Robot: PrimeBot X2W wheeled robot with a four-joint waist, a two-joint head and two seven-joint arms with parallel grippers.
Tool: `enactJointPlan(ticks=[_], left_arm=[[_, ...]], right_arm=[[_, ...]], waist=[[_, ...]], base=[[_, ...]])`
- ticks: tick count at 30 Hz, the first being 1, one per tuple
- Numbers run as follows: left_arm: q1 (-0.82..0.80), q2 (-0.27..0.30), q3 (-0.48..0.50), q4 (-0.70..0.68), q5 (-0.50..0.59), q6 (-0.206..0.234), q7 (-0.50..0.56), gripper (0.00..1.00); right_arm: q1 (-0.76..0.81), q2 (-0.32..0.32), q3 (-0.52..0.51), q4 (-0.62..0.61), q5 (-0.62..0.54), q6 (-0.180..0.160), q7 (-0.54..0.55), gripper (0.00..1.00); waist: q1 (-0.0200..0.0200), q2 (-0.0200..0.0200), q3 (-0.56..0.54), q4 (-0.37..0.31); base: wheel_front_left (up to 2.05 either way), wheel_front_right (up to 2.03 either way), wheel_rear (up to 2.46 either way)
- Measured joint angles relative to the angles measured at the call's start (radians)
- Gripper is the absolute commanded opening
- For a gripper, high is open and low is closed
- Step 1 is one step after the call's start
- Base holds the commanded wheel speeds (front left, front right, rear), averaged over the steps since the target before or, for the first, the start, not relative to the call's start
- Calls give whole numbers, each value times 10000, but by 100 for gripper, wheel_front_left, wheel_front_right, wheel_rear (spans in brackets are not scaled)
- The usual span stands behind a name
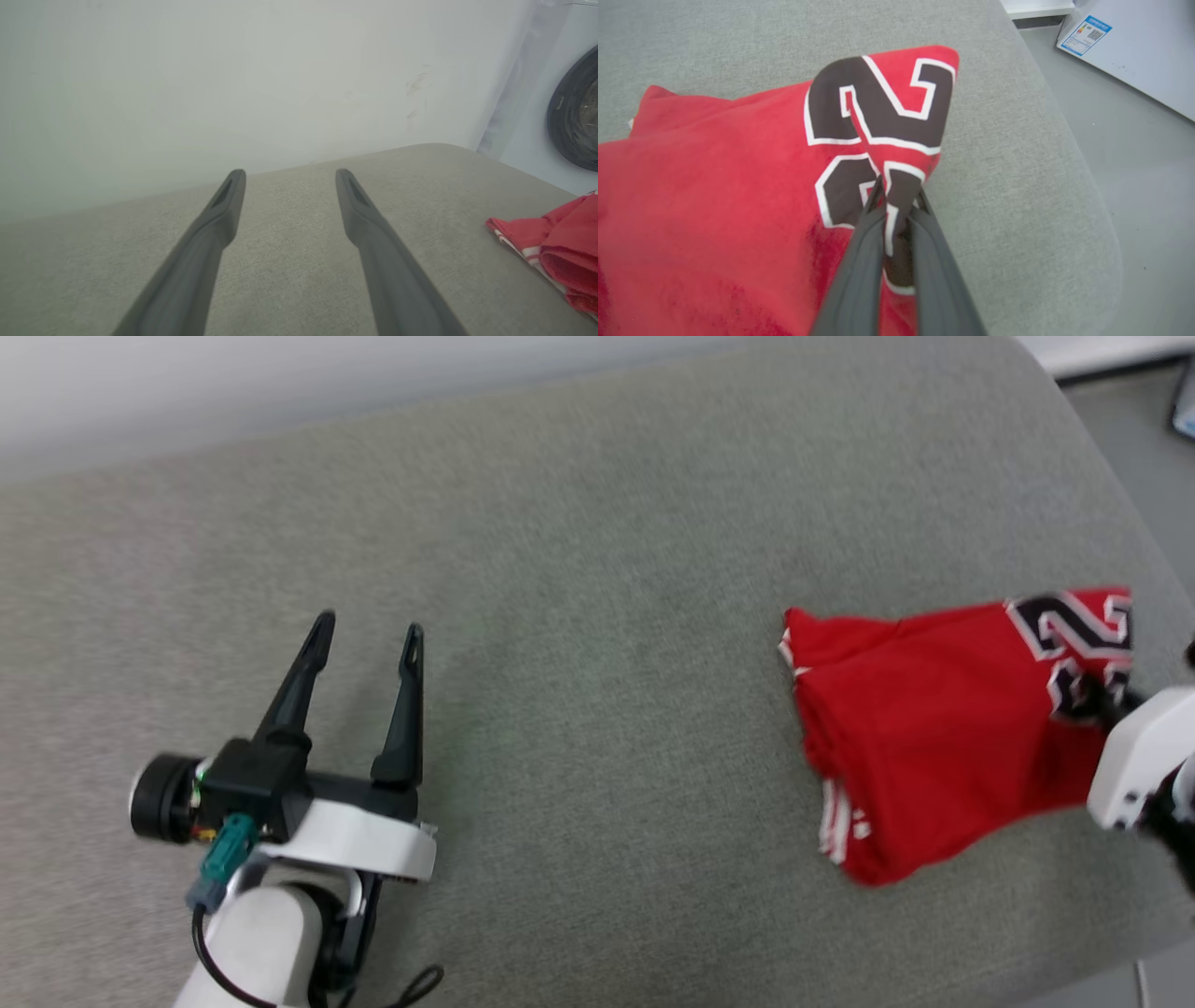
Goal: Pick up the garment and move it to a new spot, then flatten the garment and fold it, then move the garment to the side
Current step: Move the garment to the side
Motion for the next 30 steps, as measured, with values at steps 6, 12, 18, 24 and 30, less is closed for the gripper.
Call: enactJointPlan(ticks=[6,12,18,24,30], left_arm=[[-919,345,-251,-512,324,-249,464,100],[-1594,594,-324,-918,491,-353,869,100],[-2036,775,-533,-1047,627,-550,1026,100],[-2123,729,-587,-945,619,-548,947,100],[-2120,510,-648,-577,468,-479,631,100]], right_arm=[[-1569,-125,-874,1001,-477,2,-1085,0],[-2926,-470,-2228,2011,-901,2,-1919,0],[-3680,-585,-3108,3032,-1494,0,-2420,0],[-3973,-535,-3536,3879,-2217,0,-3060,100],[-4034,-683,-3825,4063,-2970,0,-4249,100]], waist=[[1,0,1200,-464],[1,0,2373,-570],[3,0,3153,-346],[2,0,3268,4],[1,0,2936,271]], base=[[0,0,0],[0,0,0],[0,0,0],[0,0,0],[0,0,0]])
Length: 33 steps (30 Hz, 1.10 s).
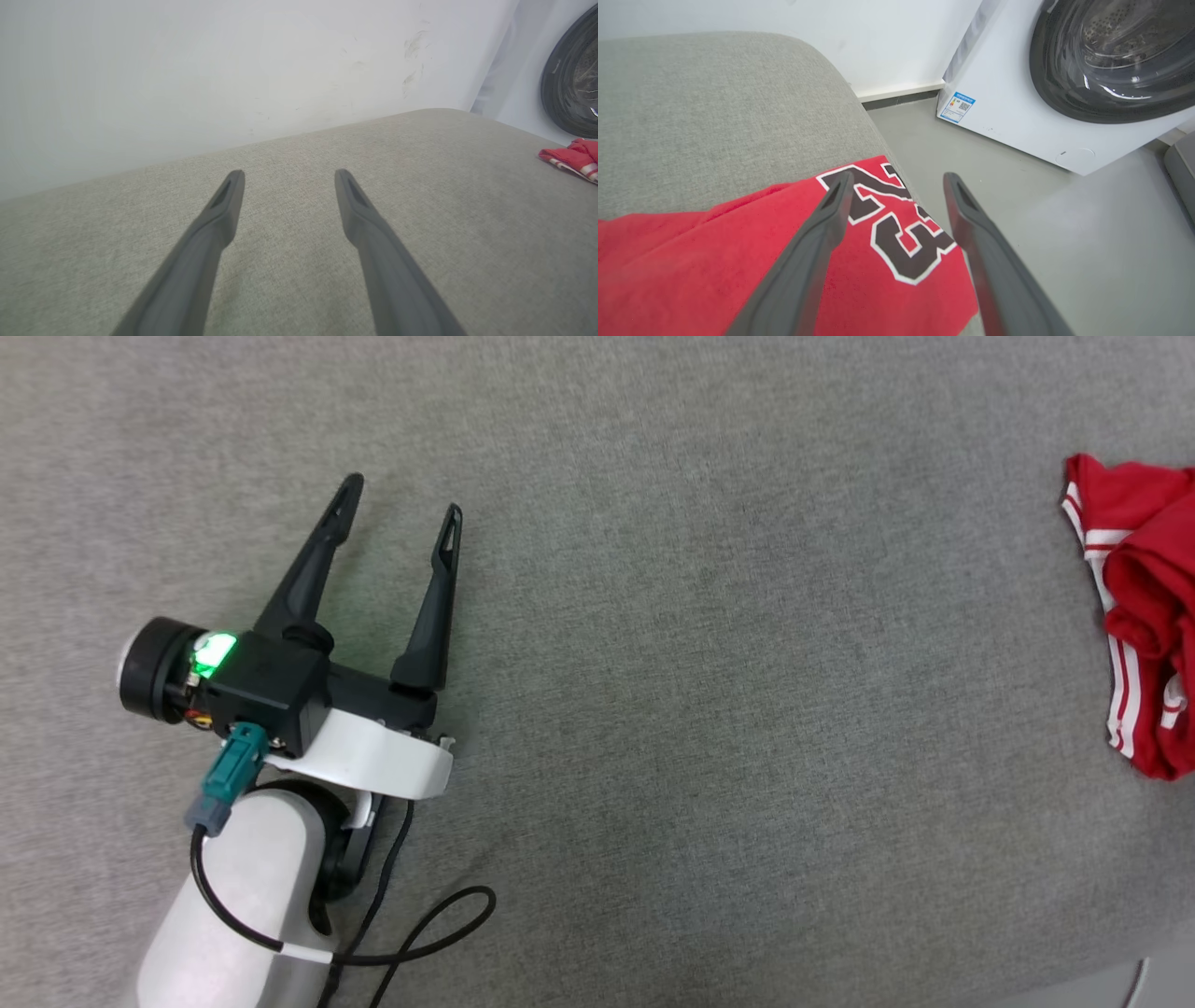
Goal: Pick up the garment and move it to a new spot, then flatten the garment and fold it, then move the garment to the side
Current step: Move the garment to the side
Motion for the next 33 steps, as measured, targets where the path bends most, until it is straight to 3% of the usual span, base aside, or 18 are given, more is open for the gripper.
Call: enactJointPlan(ticks=[6,12,23,33], left_arm=[[400,-307,-2,573,-267,150,-399,100],[975,-637,27,1049,-546,357,-614,100],[1950,-1001,94,1795,-911,571,-803,100],[2638,-1108,491,2316,-1076,757,-844,100]], right_arm=[[478,90,420,-644,-165,0,-1233,100],[1886,675,1020,-2036,376,0,-1816,100],[5312,2090,1666,-4980,1095,0,-1498,100],[6916,3216,2637,-7056,1152,0,-853,100]], waist=[[0,0,-799,241],[-2,0,-1818,570],[-4,1,-3494,1542],[-4,1,-4485,2312]], base=[[0,0,0],[0,0,0],[0,0,0],[0,0,0]])
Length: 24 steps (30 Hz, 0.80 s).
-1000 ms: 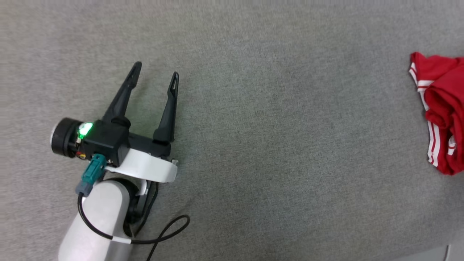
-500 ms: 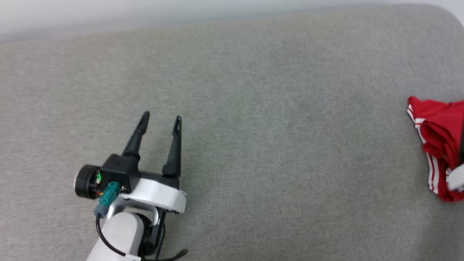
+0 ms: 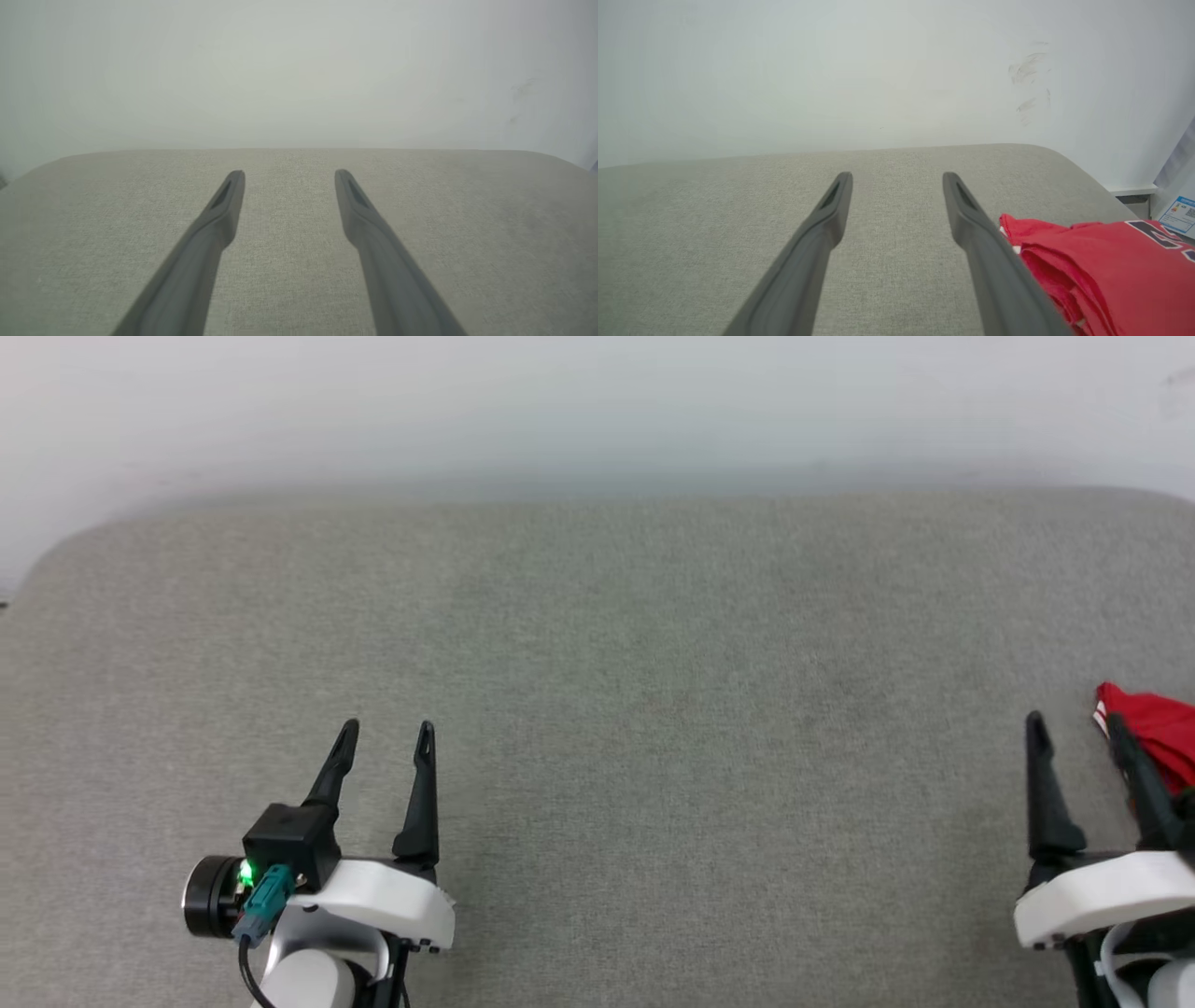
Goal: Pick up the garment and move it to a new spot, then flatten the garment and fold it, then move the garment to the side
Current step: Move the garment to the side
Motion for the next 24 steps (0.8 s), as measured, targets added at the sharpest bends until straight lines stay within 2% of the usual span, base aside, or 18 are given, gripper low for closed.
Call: enactJointPlan(ticks=[13,24], left_arm=[[1132,98,347,305,-2,67,-4,100],[1345,61,408,395,27,-6,-4,100]], right_arm=[[1791,295,1030,-1513,-251,0,796,100],[2273,334,1229,-1975,-81,-2,1003,100]], waist=[[1,0,-1318,295],[2,0,-1591,177]], base=[[0,0,0],[0,0,0]])
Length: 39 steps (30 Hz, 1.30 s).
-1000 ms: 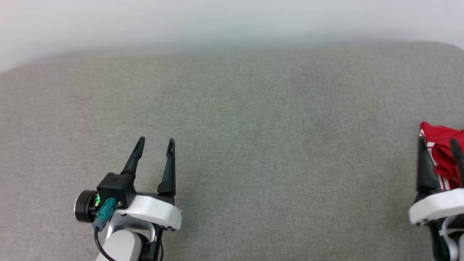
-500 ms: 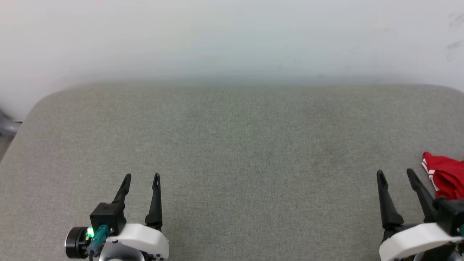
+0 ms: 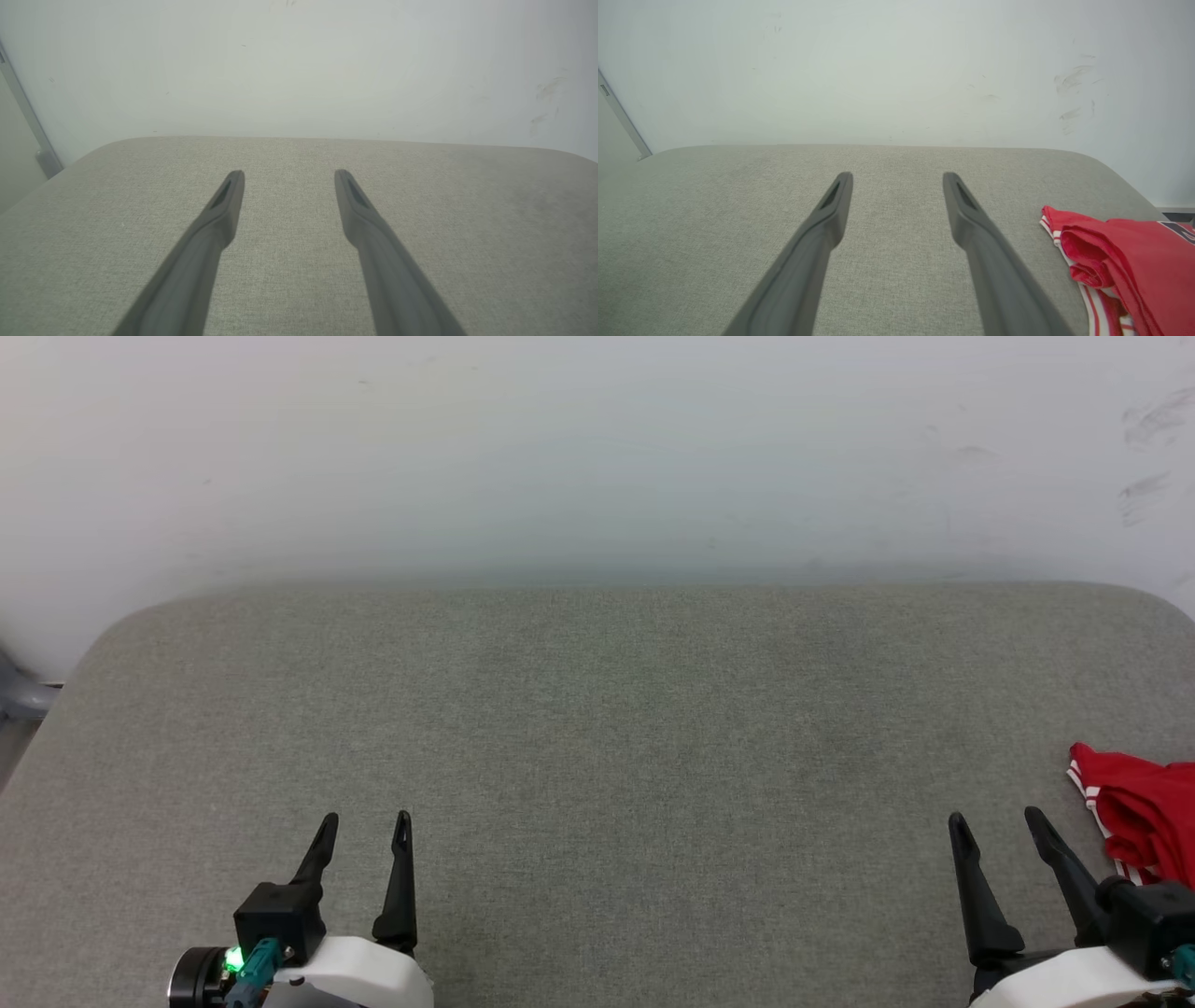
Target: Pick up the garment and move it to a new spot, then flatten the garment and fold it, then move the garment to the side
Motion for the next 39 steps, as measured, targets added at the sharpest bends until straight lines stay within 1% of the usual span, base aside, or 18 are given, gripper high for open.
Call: enactJointPlan(ticks=[17,18,21,23,39], left_arm=[[37,-104,-6,67,71,-56,0,100],[45,-119,-8,119,69,-56,13,0],[195,-201,-73,389,58,-56,36,0],[251,-244,-56,510,-153,-88,136,0],[181,-504,604,518,-2849,-535,890,0]], right_arm=[[-24,4,88,90,25,0,-81,100],[-14,4,94,148,25,2,-81,0],[50,6,117,453,27,0,-73,0],[54,6,130,581,261,0,-73,0],[-308,-69,188,1285,3444,0,-29,0]], waist=[[1,0,90,18],[1,0,88,21],[1,0,89,21],[1,0,93,20],[2,0,135,10]], base=[[0,0,0],[0,0,0],[0,0,0],[0,0,0],[0,0,0]])
